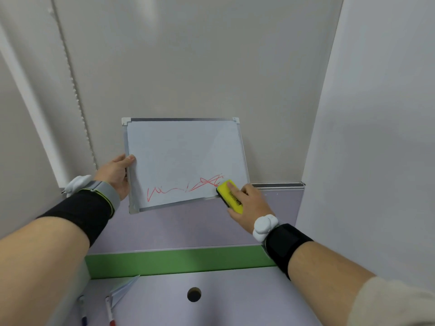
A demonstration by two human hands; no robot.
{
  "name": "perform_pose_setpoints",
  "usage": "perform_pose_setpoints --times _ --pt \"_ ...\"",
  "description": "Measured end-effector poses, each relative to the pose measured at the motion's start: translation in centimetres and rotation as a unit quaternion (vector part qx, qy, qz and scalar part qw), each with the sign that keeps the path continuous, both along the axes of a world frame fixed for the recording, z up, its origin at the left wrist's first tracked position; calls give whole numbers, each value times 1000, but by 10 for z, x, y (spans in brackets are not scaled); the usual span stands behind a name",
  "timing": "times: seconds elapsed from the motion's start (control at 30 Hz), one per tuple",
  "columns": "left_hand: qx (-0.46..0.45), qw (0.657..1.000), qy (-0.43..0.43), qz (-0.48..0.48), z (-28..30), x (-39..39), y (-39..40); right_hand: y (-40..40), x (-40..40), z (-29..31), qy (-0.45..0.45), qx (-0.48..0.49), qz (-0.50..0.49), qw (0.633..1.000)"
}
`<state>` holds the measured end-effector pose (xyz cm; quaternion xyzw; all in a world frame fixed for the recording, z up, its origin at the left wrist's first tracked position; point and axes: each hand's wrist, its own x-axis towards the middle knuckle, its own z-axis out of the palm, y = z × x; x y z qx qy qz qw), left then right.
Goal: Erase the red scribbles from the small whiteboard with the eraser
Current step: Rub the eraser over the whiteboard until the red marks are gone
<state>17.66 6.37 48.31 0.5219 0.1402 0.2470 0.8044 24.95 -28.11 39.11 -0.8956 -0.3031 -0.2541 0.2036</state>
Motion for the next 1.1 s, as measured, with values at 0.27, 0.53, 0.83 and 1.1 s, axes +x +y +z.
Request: perform_pose_setpoints --times 0.27,0.53,0.83,1.1 --pt "1 1000 1 7 -1 0 1 -3 -5 -2 9 -25 -3 1000" --pt "-14 1000 -9 2 -1 -3 2 -16 4 2 16 8 -48 999" --pt "-15 1000 -13 -11 -4 -2 -10 2 4 11 24 60 -55 996" --pt "-20 1000 -5 -10 -9 -4 -11 3 8 11 41 104 -84 990"
